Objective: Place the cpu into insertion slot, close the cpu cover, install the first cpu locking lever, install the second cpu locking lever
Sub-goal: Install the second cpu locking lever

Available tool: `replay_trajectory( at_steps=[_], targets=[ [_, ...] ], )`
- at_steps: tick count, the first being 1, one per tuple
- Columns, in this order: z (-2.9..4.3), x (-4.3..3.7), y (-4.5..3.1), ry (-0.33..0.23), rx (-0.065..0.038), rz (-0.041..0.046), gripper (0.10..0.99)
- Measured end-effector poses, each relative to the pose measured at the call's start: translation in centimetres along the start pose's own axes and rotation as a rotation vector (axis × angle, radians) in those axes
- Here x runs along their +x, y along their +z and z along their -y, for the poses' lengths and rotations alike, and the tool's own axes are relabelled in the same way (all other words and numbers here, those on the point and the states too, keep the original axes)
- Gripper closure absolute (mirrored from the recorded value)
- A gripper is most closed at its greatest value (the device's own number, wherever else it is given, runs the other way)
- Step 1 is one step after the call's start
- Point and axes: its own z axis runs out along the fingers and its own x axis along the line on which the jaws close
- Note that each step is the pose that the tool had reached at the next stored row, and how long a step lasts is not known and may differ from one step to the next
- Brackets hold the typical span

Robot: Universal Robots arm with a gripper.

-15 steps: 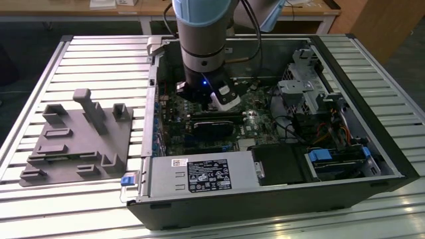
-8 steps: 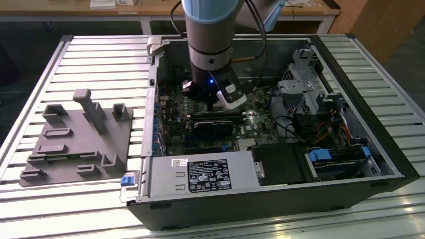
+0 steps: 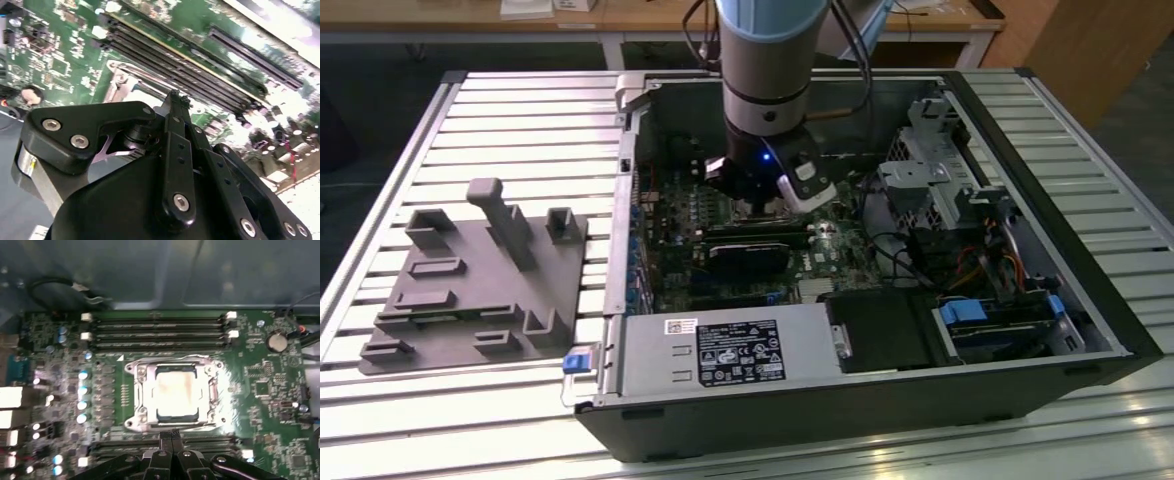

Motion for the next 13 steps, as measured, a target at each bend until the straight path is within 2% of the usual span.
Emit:
replay_trajectory(
  at_steps=[4, 9, 13],
  targets=[
    [-0.72, -0.44, 0.16, 0.001, 0.006, 0.0004, 0.98],
    [-1.46, -0.7, 0.33, 0.001, 0.032, 0.0019, 0.98],
    [-2.45, -0.73, 0.54, 0.0, 0.05, 0.0028, 0.98]
  ],
)
